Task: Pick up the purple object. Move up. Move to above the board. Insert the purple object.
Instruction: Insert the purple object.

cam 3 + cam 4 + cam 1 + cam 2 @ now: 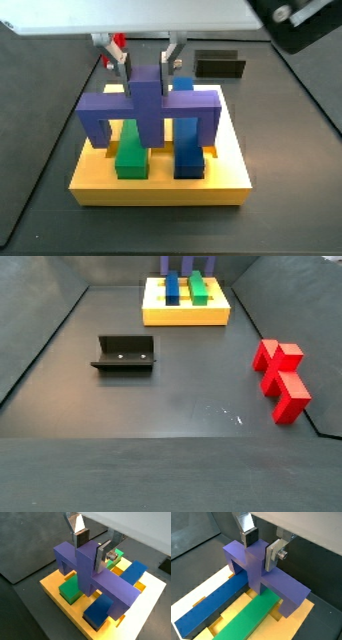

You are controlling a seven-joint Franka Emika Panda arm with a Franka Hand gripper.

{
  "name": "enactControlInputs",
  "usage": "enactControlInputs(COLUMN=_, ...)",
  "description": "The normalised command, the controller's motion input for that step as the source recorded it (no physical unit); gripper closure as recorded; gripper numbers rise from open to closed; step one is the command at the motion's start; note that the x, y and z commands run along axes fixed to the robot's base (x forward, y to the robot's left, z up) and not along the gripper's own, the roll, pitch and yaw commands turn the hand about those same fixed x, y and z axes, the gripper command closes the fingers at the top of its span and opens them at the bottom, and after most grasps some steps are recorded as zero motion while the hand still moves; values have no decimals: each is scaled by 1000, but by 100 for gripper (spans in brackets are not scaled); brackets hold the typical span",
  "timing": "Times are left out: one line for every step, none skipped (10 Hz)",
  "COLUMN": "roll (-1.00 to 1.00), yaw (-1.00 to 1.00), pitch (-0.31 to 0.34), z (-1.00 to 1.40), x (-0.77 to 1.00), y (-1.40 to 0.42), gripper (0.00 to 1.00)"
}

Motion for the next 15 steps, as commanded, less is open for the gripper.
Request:
enactControlInputs(roll=156, yaw=0, pitch=100, z=171, x=151, y=-151, gripper=100)
enactControlInputs(roll=160, yaw=0, pitch=76, z=71, x=183, y=-149, gripper=100)
enactControlInputs(roll=281, yaw=0, pitch=60, z=-109, x=120, y=-60, gripper=100)
enactControlInputs(roll=286, yaw=0, pitch=41, z=-206, x=94, y=-40, gripper=100)
enactControlInputs(roll=294, yaw=0, pitch=40, z=-254, x=120, y=-26, gripper=100)
enactControlInputs(roll=247, yaw=0, pitch=59, z=-177, x=143, y=-14, gripper=100)
enactControlInputs(roll=179, yaw=0, pitch=66, z=-71, x=140, y=-9, gripper=100)
enactControlInputs(roll=160, yaw=0, pitch=51, z=-63, x=117, y=-26, gripper=100)
enactControlInputs(roll=147, yaw=0, pitch=50, z=-74, x=129, y=-57, gripper=100)
enactControlInputs(roll=131, yaw=0, pitch=69, z=0, x=63, y=-51, gripper=100)
enactControlInputs(roll=253, yaw=0, pitch=93, z=351, x=0, y=-186, gripper=100)
enactControlInputs(roll=291, yaw=0, pitch=114, z=306, x=177, y=-303, gripper=100)
enactControlInputs(roll=246, yaw=0, pitch=87, z=54, x=169, y=-194, gripper=100)
enactControlInputs(roll=223, yaw=0, pitch=46, z=-6, x=40, y=-91, gripper=100)
enactControlInputs(roll=226, yaw=20, pitch=10, z=-189, x=6, y=-43, gripper=100)
